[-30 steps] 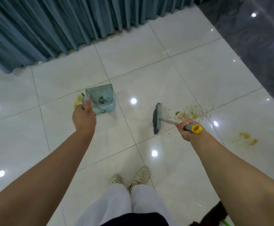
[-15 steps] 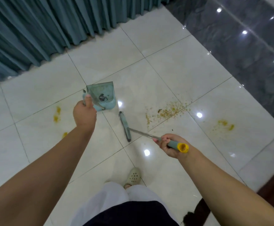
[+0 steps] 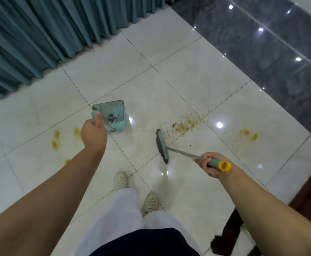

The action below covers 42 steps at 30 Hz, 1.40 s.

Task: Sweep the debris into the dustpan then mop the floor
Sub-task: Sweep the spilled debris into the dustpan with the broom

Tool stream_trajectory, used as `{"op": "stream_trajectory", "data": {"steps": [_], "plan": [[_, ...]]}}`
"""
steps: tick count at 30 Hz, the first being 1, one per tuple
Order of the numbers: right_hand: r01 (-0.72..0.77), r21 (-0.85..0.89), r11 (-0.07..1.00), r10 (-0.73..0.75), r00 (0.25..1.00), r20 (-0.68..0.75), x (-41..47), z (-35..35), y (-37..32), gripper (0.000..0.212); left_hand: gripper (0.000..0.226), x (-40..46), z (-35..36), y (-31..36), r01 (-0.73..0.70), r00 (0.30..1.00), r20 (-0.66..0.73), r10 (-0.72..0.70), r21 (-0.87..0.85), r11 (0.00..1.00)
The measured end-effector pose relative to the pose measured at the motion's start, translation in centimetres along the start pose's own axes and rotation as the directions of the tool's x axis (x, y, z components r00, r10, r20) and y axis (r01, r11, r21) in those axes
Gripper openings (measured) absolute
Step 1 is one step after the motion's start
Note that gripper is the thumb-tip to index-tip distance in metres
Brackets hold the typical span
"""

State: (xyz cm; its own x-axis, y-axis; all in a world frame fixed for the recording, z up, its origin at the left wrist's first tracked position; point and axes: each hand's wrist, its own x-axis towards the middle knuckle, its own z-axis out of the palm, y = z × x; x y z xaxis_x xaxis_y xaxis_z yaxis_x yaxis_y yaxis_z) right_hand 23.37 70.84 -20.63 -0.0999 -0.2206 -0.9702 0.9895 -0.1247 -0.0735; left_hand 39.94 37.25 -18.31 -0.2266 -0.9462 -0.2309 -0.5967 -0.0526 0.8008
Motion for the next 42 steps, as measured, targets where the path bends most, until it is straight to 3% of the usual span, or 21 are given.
{"op": "stream_trajectory", "data": {"steps": [9,16,21,26,31,36,42], "plan": [[0.064,-0.109,0.992,-0.058,0.996,0.061,1.0,6.3,0.3,0.040,0.055,6.2,-1.0,1.3,0.015,1.000,0.026,-0.014,-0.043,0.999],[-0.007,-0.114,0.994,0.022,0.991,0.135,4.1,19.2,3.1,0.037,0.054,15.1,-3.6,2.7,-0.006,0.999,0.048,0.009,-0.048,0.999],[-0.068,-0.128,0.990,0.088,0.982,0.164,6.0,29.2,5.5,0.018,0.053,21.3,-5.2,3.4,-0.075,0.994,0.078,0.073,0.017,0.997],[-0.137,-0.077,0.987,0.147,0.981,0.130,7.6,35.3,6.7,0.025,0.054,26.7,-5.8,4.2,-0.109,0.988,0.120,0.099,0.079,0.991],[-0.078,0.050,0.996,0.072,0.991,0.113,8.9,37.0,6.3,0.016,0.050,29.7,-5.4,4.6,-0.070,0.988,0.141,0.060,0.071,0.995],[0.030,0.205,0.978,-0.037,0.999,0.027,8.6,34.8,3.1,0.046,0.048,31.4,-4.5,4.3,-0.009,0.975,0.221,0.011,-0.012,1.000],[0.176,0.290,0.941,-0.154,0.983,-0.095,7.8,32.2,-0.3,0.052,0.050,32.7,-2.8,4.6,-0.072,0.967,0.250,0.059,0.042,0.997]]}}
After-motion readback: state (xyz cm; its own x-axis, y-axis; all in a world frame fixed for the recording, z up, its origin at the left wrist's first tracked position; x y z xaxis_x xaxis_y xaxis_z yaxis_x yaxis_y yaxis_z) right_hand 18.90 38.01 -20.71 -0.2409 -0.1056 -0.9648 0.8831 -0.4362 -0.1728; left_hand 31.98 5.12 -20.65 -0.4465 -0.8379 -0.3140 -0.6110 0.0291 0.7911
